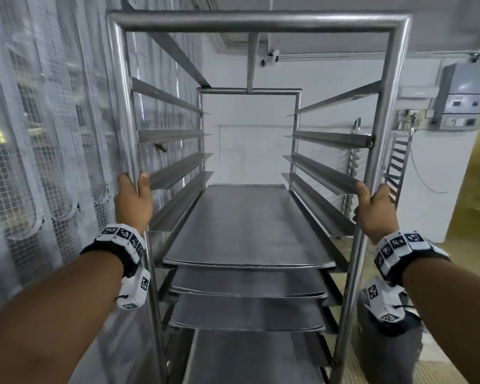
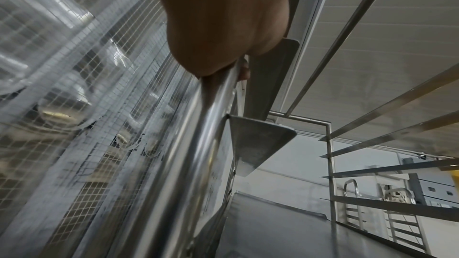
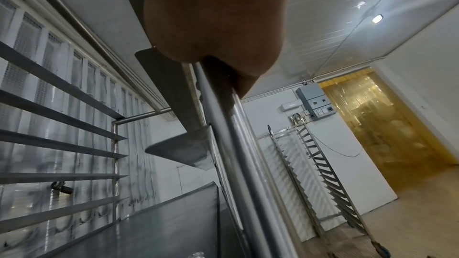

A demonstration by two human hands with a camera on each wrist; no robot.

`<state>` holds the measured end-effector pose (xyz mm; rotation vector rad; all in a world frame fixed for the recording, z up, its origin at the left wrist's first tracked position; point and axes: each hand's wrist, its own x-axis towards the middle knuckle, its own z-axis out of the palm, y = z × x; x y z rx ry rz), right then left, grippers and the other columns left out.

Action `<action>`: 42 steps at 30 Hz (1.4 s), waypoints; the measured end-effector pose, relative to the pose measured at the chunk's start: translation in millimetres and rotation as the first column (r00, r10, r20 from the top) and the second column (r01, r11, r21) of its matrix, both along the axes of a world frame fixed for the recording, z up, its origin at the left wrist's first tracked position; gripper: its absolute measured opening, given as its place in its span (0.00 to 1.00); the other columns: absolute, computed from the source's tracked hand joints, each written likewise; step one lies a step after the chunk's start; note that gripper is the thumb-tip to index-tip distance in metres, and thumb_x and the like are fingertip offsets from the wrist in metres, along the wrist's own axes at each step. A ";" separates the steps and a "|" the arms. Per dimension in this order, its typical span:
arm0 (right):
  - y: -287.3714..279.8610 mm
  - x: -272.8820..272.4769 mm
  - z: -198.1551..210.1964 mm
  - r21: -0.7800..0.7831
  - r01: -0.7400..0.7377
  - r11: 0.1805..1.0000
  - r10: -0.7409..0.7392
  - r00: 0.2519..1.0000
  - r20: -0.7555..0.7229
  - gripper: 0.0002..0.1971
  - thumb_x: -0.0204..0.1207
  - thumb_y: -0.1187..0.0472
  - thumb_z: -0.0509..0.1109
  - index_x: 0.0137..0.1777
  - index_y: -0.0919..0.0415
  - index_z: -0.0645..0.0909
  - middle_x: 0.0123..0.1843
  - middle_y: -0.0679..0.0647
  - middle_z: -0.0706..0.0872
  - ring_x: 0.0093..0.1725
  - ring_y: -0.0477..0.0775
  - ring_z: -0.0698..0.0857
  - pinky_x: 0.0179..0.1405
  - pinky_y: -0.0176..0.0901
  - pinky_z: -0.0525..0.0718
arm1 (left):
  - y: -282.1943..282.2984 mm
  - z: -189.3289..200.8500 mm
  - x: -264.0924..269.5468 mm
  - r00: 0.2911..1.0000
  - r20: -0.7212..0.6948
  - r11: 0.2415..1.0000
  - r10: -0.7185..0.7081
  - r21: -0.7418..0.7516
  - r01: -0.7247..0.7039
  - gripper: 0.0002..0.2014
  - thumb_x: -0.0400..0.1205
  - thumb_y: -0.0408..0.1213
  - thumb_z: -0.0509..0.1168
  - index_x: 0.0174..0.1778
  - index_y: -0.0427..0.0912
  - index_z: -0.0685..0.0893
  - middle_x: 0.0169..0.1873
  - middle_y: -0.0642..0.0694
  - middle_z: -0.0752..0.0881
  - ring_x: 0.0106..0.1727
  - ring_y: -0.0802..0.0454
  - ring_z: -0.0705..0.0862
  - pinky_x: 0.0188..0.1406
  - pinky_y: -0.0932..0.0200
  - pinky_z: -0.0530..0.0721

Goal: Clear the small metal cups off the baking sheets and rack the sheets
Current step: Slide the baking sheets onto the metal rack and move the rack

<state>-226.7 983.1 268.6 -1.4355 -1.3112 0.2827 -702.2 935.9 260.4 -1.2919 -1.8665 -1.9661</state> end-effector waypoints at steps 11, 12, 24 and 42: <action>-5.6 -5.7 -1.4 0.122 0.038 0.992 -0.027 0.996 -0.087 0.30 0.88 0.41 0.54 0.74 0.69 0.68 0.67 0.74 0.81 0.65 0.74 0.80 0.60 0.56 0.76 | -3.5 -14.3 10.1 0.998 0.010 0.998 0.061 0.010 -0.061 0.28 0.90 0.61 0.51 0.67 0.37 0.70 0.33 0.46 0.80 0.31 0.43 0.80 0.30 0.52 0.71; -6.4 -8.6 -0.5 0.126 0.050 0.991 -0.039 0.995 -0.089 0.30 0.88 0.42 0.54 0.75 0.70 0.68 0.68 0.74 0.80 0.66 0.74 0.79 0.62 0.56 0.75 | -2.9 -14.1 9.8 0.997 0.003 0.997 0.074 0.023 -0.074 0.28 0.91 0.60 0.51 0.67 0.35 0.70 0.32 0.48 0.78 0.30 0.46 0.78 0.29 0.52 0.68; 42.2 -46.7 -2.0 0.177 0.094 0.980 -0.077 0.992 -0.103 0.31 0.88 0.44 0.56 0.77 0.71 0.69 0.66 0.75 0.81 0.66 0.74 0.79 0.60 0.54 0.75 | 49.6 -18.0 -32.0 0.993 -0.060 0.992 0.099 0.089 -0.094 0.27 0.91 0.60 0.53 0.61 0.33 0.71 0.32 0.40 0.76 0.29 0.41 0.76 0.28 0.51 0.69; 163.8 -92.9 -13.6 0.233 0.219 0.948 -0.205 0.975 -0.080 0.28 0.86 0.37 0.53 0.52 0.67 0.71 0.34 0.57 0.76 0.37 0.65 0.76 0.40 0.54 0.73 | 193.8 -11.0 -84.7 0.999 -0.047 0.994 0.000 0.106 0.005 0.24 0.92 0.55 0.54 0.59 0.32 0.72 0.34 0.37 0.79 0.35 0.39 0.78 0.34 0.46 0.72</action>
